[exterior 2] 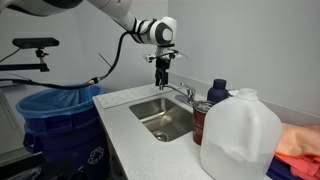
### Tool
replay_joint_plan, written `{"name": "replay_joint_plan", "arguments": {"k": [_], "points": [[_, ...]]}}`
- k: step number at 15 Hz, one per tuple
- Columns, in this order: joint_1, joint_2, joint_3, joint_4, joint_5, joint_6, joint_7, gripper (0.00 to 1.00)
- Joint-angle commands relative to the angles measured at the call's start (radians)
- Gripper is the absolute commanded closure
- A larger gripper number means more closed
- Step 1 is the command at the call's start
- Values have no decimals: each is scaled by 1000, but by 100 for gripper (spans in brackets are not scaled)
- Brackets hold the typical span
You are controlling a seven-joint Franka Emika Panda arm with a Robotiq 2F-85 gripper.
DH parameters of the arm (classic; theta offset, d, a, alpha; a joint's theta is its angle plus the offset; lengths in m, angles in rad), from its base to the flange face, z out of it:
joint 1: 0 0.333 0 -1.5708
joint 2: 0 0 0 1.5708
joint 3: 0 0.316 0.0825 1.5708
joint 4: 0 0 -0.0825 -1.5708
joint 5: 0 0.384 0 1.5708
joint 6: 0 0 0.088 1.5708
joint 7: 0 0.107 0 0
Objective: Close the tap and move the faucet to the right
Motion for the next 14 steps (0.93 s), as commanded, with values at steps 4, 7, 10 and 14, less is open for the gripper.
{"name": "replay_joint_plan", "arguments": {"k": [4,7,10,14], "points": [[-29,-86,-12,-126,-38,7,-6,0],[-23,-85,-9,-127,-42,4,3,0],[-21,-94,-15,-142,-64,2,7,0],[-26,-100,-26,-159,-110,10,9,0]]}}
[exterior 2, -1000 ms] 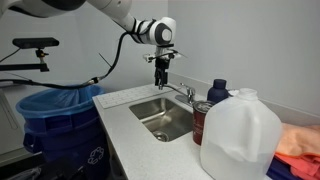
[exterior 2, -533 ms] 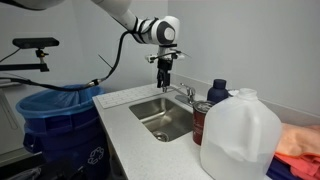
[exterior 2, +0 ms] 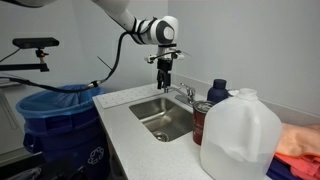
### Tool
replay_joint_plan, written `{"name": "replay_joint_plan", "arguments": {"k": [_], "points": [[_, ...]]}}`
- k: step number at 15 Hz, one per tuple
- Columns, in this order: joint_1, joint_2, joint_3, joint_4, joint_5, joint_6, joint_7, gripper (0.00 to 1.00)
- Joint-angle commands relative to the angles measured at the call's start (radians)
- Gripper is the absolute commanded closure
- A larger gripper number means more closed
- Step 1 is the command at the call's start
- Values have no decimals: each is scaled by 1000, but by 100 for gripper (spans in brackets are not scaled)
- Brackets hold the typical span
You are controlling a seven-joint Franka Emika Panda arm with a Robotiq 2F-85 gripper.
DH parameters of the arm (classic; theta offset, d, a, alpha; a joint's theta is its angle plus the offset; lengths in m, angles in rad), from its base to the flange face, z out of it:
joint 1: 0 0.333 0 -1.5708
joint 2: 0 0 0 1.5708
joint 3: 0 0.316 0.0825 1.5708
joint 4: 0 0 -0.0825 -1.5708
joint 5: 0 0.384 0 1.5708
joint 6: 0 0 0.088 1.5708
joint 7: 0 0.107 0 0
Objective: Close the tap and move the faucet to the right
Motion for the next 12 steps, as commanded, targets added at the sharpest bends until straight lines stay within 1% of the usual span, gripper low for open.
{"name": "replay_joint_plan", "arguments": {"k": [1,3,8,12], "points": [[-13,-39,-11,-65,-55,13,5,0],[-20,-51,-1,-73,-42,19,-14,0],[-51,-108,42,-72,70,4,-110,0],[-70,-197,48,-77,133,-12,-193,0]]}}
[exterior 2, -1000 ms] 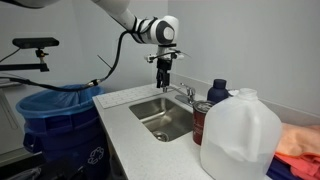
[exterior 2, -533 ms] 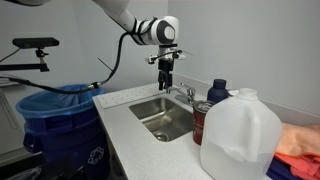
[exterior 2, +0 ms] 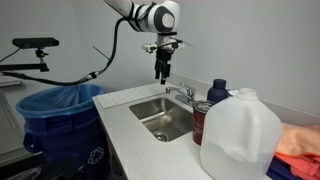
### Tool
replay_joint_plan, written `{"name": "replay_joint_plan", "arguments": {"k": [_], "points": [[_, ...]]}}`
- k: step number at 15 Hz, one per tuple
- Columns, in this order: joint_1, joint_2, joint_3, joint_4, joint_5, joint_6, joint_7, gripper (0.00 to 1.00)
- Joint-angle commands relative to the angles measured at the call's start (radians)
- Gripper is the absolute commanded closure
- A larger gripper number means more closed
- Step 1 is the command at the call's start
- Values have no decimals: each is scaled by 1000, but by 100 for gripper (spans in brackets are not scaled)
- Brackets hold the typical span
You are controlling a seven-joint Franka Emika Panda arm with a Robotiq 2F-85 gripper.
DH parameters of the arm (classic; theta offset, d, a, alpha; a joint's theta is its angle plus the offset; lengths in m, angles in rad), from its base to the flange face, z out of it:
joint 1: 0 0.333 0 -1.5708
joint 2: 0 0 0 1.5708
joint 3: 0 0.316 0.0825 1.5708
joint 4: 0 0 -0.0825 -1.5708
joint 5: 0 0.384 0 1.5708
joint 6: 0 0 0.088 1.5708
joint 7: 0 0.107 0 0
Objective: Close the tap and move the faucet to the right
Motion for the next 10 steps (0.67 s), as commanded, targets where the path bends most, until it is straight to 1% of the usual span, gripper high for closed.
{"name": "replay_joint_plan", "arguments": {"k": [1,6,8,10], "points": [[-39,-107,25,-39,60,-30,-90,0],[-55,-211,11,-86,27,-93,-124,0],[-61,-253,7,-125,3,-90,-111,0],[-68,-288,2,-171,-42,-53,-89,0]]}}
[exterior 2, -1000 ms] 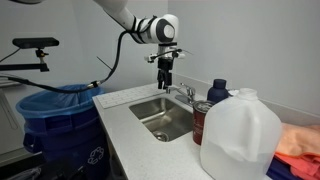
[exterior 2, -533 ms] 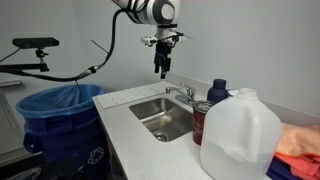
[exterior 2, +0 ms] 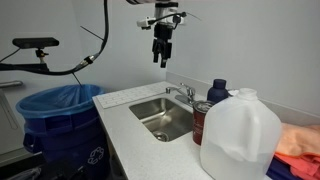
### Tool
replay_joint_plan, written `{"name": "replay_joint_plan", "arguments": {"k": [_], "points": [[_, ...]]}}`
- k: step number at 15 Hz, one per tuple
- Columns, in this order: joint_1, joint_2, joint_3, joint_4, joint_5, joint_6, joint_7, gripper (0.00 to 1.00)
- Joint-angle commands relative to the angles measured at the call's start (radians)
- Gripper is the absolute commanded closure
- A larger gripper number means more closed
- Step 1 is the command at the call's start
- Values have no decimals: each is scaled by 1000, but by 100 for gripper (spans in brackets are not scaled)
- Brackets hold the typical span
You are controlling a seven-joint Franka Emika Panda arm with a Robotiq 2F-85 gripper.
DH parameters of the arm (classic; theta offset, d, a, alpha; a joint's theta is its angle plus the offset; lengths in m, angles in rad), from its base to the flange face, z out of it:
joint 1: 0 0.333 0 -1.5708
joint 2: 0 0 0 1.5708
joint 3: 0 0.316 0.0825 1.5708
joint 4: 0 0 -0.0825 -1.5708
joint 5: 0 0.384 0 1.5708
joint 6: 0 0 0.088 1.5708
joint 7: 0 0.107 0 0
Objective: Close the tap and move the faucet to the right
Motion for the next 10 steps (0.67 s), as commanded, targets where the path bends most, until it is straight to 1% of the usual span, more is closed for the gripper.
{"name": "replay_joint_plan", "arguments": {"k": [1,4,7,10], "points": [[-21,-94,0,-113,-67,49,16,0],[-30,-124,3,-155,-117,102,44,0],[-35,-144,6,-199,-173,198,89,0],[-36,-156,7,-234,-211,267,133,0]]}}
